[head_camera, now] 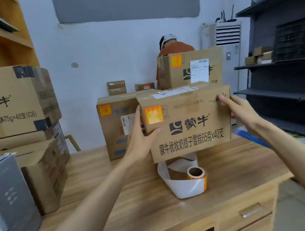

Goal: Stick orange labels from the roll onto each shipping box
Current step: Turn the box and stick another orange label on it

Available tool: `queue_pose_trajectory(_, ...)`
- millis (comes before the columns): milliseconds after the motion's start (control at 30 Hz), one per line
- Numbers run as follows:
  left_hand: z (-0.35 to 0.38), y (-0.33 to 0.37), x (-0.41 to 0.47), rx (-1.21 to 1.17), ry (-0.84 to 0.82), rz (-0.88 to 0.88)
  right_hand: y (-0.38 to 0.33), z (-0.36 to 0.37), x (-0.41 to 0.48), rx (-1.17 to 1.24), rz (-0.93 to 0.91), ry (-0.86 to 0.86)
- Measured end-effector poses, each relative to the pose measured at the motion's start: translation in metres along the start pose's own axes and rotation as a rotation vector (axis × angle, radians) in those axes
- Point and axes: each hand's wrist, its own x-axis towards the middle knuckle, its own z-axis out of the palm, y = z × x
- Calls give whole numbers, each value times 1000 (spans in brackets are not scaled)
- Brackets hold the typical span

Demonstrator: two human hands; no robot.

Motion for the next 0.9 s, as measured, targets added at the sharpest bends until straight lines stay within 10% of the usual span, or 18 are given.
queue_pose_trajectory(900, 207, -46, 59, 56, -112, -76, 150, -92, 88, 94, 283, 184)
